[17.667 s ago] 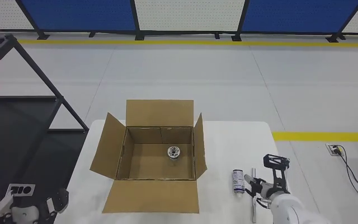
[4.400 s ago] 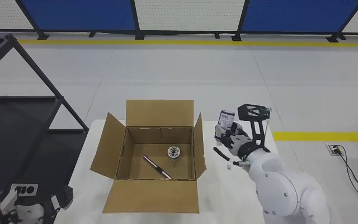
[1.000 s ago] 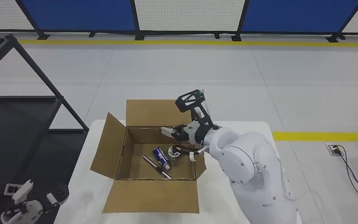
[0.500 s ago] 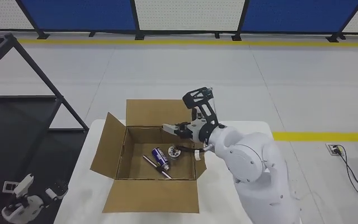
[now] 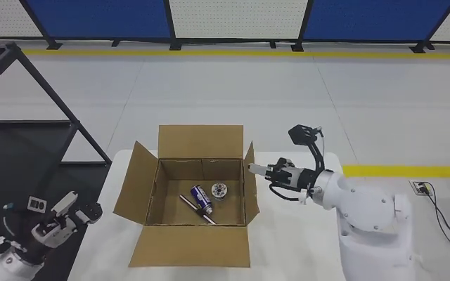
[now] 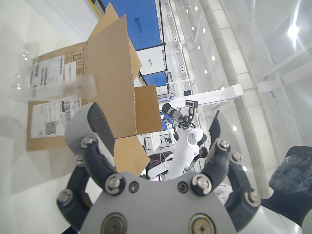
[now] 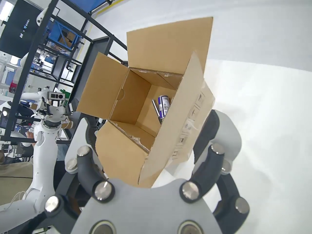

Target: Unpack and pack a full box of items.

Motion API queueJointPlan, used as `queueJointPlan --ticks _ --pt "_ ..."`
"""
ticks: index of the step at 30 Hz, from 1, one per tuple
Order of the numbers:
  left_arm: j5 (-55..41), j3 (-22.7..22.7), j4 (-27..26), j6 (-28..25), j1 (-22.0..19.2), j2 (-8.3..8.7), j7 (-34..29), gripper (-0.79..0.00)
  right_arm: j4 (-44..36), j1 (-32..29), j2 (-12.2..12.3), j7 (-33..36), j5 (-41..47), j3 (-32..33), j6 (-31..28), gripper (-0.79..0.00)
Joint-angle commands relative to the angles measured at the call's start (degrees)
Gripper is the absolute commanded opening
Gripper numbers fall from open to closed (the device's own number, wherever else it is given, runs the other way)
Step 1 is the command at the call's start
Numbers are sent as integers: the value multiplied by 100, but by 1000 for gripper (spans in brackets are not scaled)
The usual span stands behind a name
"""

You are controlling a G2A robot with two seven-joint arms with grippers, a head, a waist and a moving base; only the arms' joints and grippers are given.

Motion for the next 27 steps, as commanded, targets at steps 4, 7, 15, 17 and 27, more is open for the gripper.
queueJointPlan --ticks 4,7,15,17,27 --pt "127 423 56 116 -308 36 -62 0 414 74 12 -143 201 -340 -91 0" --pt "132 634 31 147 -377 40 -14 0 542 123 9 -239 598 -485 -218 0" --pt "59 1176 -42 218 -495 40 34 0 954 401 14 -481 945 -911 -295 0" --pt "86 1301 -35 225 -535 40 89 0 1064 480 12 -534 1017 -1022 -300 0" --pt "372 1945 273 456 -867 46 290 0 1701 827 -28 -1022 1221 -1580 -109 0"
